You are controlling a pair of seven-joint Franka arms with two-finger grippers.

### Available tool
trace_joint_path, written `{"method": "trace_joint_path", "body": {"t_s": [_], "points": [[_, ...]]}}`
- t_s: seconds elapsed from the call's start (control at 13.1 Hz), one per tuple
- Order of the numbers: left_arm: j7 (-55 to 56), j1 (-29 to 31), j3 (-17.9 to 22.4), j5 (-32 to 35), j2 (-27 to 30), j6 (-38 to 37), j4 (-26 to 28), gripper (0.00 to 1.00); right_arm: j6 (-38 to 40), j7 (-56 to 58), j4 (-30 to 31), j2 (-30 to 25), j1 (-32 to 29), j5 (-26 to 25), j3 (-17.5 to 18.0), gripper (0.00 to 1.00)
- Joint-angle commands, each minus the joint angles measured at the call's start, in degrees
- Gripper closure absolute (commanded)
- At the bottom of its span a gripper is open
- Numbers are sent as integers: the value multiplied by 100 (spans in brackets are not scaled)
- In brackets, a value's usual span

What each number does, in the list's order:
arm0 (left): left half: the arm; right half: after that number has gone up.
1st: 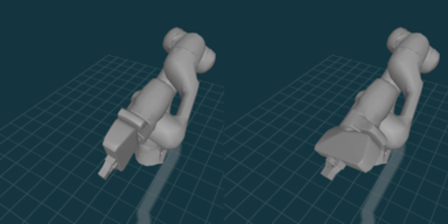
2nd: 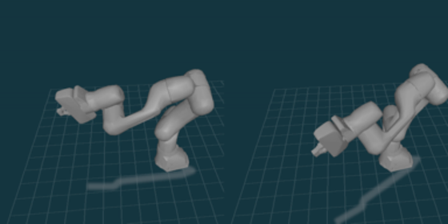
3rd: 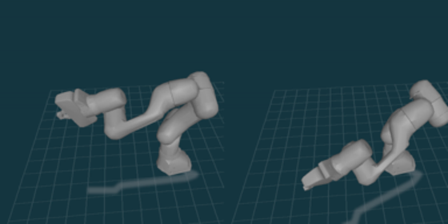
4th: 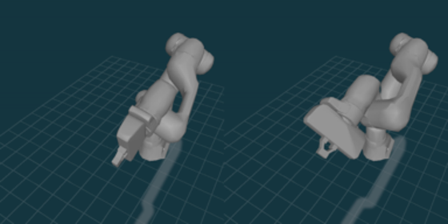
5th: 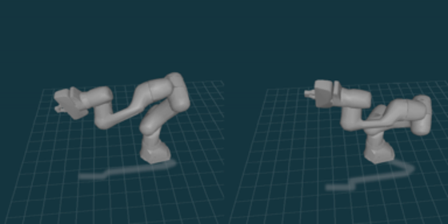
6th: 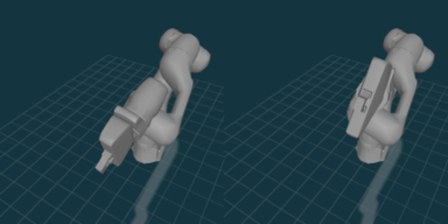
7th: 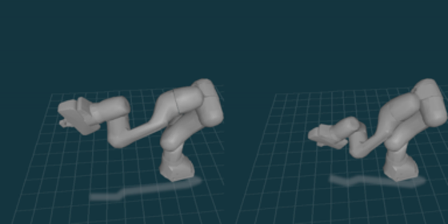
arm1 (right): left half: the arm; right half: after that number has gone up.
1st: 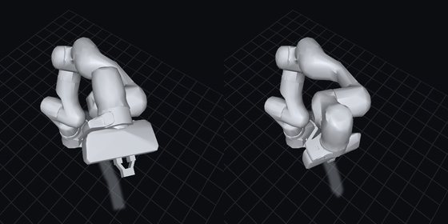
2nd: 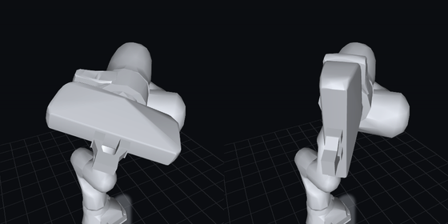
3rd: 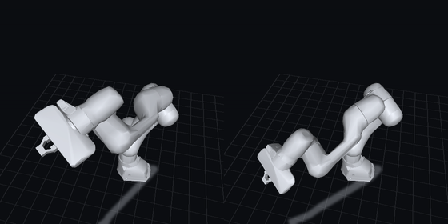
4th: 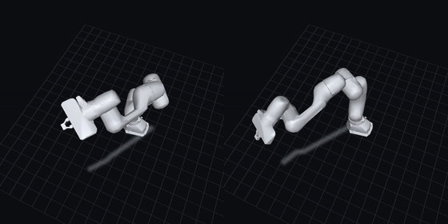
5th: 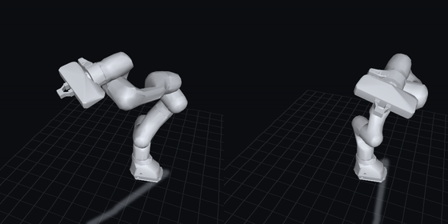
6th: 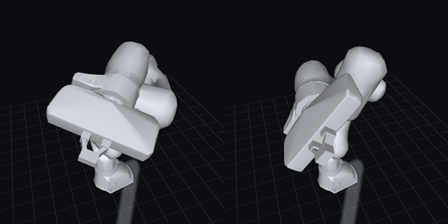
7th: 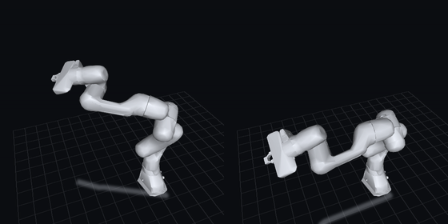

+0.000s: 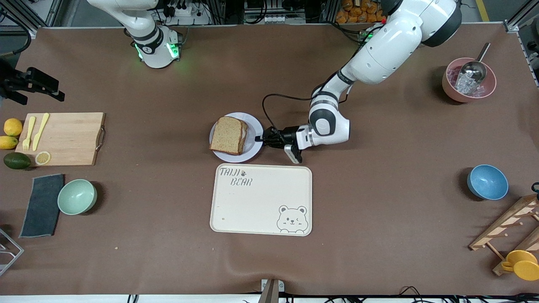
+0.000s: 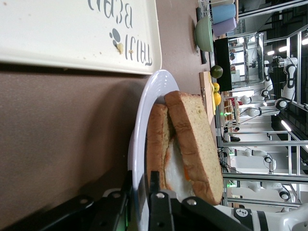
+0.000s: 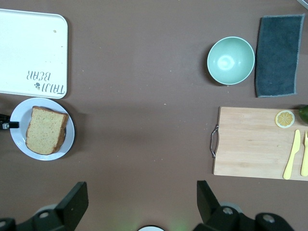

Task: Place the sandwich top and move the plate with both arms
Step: 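Grip the white plate rim with the left gripper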

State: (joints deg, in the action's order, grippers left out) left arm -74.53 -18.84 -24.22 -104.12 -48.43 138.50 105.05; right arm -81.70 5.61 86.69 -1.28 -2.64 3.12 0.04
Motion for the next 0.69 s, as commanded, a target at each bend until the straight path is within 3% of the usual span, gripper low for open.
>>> {"method": "trace_joint_path", "body": {"t_s": [0.0,0.23,0.61], "points": [[-360,-23,-4,-196,-88,-77,-98,92,49,-60,-64,23,44,-13,-13,0],[-545,-6,-4,-187,-97,-86,-72,100,49,-60,-64,23,44,-13,-13,0],[-590,73,-4,-257,-44,-218,-55,100,49,-60,-64,23,53,-13,-13,0]]}}
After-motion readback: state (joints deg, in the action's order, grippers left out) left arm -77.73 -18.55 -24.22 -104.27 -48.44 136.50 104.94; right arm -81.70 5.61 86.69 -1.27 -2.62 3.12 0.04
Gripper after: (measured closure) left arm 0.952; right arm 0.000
